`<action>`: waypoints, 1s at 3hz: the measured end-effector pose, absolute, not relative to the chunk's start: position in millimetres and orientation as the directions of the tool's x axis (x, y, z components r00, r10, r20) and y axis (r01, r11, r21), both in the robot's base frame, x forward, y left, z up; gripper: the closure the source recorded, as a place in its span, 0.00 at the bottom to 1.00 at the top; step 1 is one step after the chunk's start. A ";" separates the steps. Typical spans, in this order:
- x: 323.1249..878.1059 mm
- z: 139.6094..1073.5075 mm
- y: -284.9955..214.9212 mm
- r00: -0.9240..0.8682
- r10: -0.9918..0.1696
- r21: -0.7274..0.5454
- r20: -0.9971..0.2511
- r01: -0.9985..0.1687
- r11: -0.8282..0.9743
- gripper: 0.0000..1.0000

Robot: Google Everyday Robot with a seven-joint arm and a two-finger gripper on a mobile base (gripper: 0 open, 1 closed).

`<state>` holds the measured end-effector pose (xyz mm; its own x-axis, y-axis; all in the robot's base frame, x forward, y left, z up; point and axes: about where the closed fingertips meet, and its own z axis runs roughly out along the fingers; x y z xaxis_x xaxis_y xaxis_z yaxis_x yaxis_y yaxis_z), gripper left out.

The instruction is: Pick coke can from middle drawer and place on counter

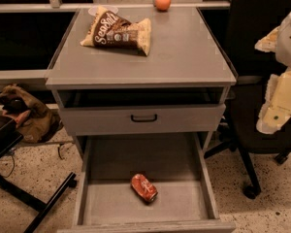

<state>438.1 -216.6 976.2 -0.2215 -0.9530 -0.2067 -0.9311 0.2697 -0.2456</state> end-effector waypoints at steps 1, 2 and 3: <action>438.1 976.2 -216.6 -0.221 -0.953 -0.246 -0.207 -0.931 0.270 0.00; 437.7 943.5 -221.0 -0.228 -0.945 -0.225 -0.233 -0.933 0.281 0.00; 443.0 873.7 -230.7 -0.254 -0.922 -0.181 -0.293 -0.932 0.314 0.00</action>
Offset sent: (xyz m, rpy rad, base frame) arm -0.0010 -0.0148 -0.1062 0.0963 0.0605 -0.0120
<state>443.0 -230.7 873.7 -0.2536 -0.9219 -0.2930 -0.9320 0.3139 -0.1812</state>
